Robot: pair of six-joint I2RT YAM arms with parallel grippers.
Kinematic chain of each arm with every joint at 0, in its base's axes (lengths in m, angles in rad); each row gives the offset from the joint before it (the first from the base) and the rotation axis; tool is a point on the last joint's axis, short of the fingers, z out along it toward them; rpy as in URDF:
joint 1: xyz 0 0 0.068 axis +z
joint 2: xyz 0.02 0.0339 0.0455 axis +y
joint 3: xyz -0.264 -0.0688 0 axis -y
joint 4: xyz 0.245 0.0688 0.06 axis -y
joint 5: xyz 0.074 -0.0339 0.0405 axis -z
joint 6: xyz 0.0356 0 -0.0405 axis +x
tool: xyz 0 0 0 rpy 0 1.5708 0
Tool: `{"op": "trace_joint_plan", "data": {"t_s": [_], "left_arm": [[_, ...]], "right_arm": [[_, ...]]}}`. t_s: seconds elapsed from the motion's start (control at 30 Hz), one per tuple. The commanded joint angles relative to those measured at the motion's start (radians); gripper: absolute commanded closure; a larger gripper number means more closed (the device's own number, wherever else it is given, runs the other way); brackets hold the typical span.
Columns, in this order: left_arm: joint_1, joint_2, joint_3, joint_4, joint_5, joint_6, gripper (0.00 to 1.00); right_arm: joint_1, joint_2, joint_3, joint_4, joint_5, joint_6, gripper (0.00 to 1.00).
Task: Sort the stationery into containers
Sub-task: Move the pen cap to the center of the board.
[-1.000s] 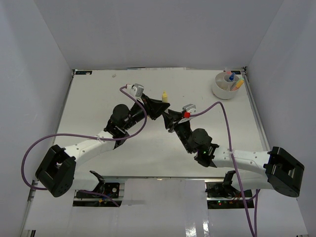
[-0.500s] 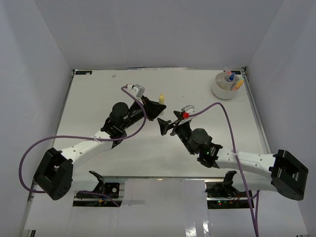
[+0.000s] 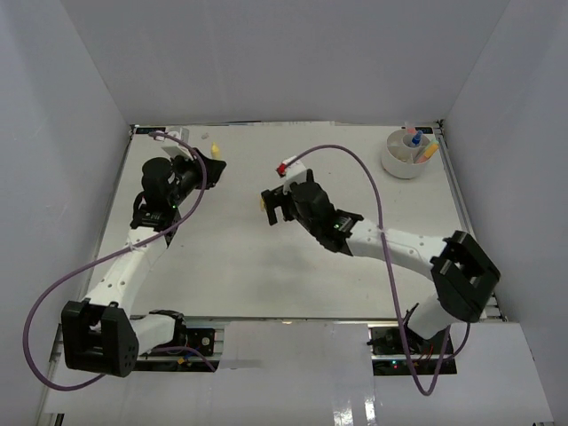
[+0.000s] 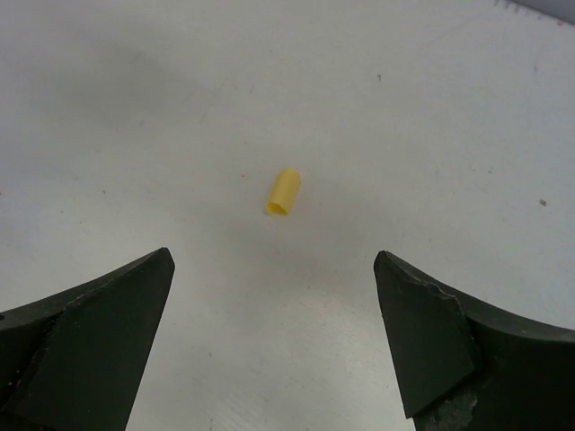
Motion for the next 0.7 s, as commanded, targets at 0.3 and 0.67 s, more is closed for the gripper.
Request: {"op": "trace_joint_plan", "data": {"t_s": [0.3,0.67], "left_arm": [[0.024,-0.173,-0.074,-0.106,-0.060,0.151,0.90],[0.024,-0.186,-0.061,-0.135,-0.101,0.182,0.89]], "right_arm": [[-0.023,0.570,0.686,-0.524,-0.030,0.027,0.12],[-0.067,0.804,0.869,-0.542,-0.029,0.049,0.26]]}}
